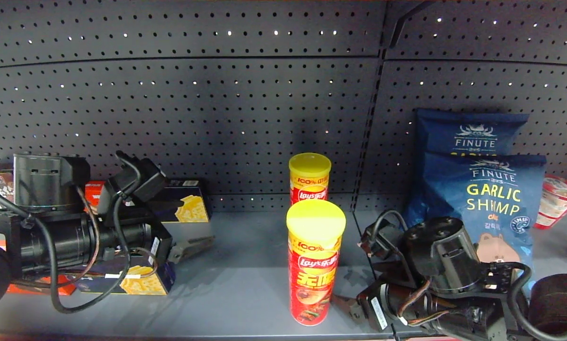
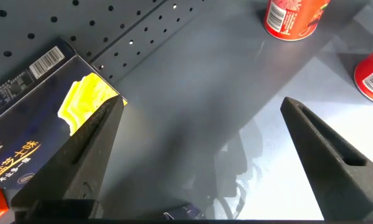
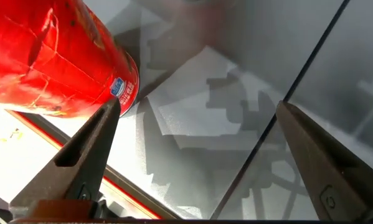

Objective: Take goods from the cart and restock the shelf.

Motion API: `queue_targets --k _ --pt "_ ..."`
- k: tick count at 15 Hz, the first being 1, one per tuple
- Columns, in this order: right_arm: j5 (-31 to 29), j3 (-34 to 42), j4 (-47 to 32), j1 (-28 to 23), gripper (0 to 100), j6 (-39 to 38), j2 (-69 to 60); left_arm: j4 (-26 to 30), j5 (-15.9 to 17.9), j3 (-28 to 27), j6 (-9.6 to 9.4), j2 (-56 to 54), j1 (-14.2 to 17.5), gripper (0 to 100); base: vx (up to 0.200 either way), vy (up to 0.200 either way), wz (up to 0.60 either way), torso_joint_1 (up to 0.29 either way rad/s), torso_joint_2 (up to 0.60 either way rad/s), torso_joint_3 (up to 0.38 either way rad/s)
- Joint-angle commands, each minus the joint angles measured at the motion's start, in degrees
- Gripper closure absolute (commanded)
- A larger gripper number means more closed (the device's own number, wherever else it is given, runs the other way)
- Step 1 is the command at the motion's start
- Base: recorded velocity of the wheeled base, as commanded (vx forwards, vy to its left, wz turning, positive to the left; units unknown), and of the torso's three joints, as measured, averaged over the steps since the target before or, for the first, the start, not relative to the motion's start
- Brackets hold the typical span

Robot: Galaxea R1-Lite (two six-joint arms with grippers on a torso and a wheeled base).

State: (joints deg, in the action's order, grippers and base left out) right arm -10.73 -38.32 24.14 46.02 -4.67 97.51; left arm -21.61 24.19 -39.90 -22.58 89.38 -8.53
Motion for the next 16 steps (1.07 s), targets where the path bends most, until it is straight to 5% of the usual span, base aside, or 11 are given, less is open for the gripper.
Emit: queue_targets --k 1,13,16 --pt "0.0 0.1 0.0 0.0 0 0.0 0.0 0.0 0.0 0.0 -0.01 0.2 0.0 0 0.000 0.000 0.00 0.000 0.00 0.000" --pt "-0.3 0.9 -0.2 -2.7 0 -0.1 -16.5 -0.1 -2.4 -1.0 0.52 -9.1 0.0 0 0.000 0.000 0.00 0.000 0.00 0.000" --pt "-1.0 3.5 -0.2 -3.9 0 0.1 -26.2 0.0 -5.4 1.3 3.42 -21.5 2.6 0 0.000 0.000 0.00 0.000 0.00 0.000"
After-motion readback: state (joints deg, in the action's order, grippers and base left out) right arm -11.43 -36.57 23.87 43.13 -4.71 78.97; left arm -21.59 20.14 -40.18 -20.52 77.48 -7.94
